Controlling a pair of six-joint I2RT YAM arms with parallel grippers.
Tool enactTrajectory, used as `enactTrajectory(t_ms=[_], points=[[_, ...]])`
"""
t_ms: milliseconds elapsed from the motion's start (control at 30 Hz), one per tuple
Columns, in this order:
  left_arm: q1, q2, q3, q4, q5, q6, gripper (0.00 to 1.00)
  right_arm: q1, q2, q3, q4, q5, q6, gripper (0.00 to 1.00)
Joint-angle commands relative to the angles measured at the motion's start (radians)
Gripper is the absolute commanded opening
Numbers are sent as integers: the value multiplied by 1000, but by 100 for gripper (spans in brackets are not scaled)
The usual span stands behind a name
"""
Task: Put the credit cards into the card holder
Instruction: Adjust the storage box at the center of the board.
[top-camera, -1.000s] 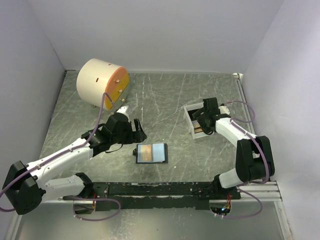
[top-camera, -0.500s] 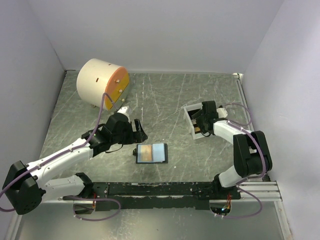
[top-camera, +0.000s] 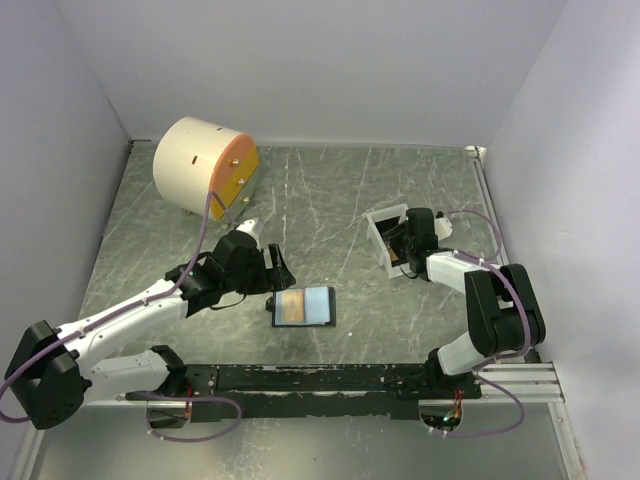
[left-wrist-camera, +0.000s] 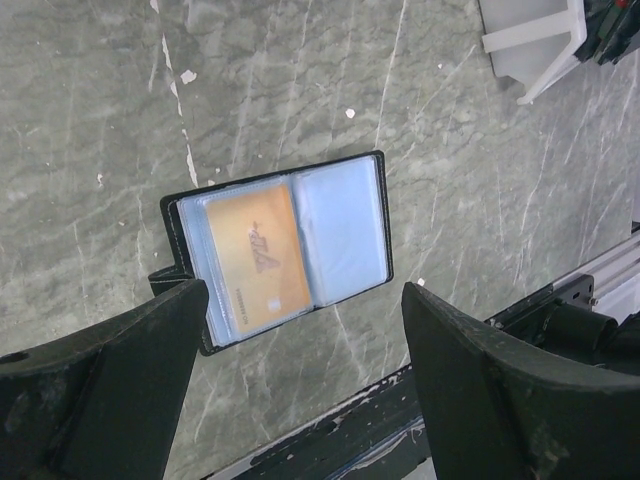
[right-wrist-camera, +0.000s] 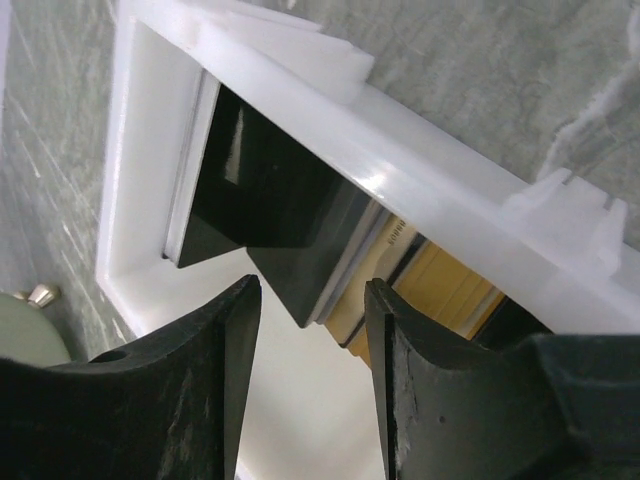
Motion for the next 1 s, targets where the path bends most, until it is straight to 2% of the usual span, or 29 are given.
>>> enactTrajectory(t_ms=[0,167,300,467,533,667,833,967], points=[[5,-8,-18,43,29,-13,89,-8,-10,-4,78,20,-20,45],[5,4,-20,52,29,-12,89,-8,-49,-35,143,0,-49,44],[5,39,21,60,33,12,88,-8,-47,51,-65,-26,-113,50],[5,112,120,47,39,46,87,-8,14,164,-310,-39,-162,50],[5,135,133,64,56,45,86,-7,10,171,-358,-58,-155,50],[5,162,132,105,94,32,84,-8,-70,101,-322,-128,-82,50],[5,162,109,121,107,16,83,0,-158,34,-295,-231,86,50],[5,149,84,142,120,3,83,38,-240,-34,-197,-243,223,50]])
